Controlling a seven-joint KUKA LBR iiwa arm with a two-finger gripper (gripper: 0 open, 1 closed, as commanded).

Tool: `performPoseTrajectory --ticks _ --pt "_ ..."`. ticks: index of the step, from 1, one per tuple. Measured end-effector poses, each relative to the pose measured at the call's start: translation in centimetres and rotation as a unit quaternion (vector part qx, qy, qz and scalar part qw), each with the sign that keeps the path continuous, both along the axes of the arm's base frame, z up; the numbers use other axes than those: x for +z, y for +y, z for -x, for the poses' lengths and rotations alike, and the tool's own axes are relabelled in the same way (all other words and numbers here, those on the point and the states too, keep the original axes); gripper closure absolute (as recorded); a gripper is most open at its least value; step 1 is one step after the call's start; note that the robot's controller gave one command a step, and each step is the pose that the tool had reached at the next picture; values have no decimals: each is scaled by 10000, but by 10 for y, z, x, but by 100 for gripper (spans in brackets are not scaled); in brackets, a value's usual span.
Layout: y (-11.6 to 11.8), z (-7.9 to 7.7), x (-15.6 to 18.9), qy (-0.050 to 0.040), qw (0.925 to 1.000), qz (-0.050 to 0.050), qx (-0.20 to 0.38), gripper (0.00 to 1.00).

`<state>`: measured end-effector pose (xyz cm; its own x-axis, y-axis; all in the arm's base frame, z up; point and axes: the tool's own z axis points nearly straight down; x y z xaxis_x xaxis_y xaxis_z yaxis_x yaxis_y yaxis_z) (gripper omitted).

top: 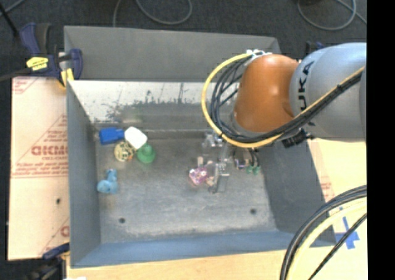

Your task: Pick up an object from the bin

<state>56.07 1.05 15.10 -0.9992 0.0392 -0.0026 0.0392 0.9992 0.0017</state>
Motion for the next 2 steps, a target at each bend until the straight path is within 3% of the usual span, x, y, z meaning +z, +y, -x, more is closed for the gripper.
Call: performPoseTrajectory --ticks 1,2 --pt "-3 5 -15 -27 9913 -11 -1314 0" --pt "-15 8 -45 -30 9957 -4 -926 0"
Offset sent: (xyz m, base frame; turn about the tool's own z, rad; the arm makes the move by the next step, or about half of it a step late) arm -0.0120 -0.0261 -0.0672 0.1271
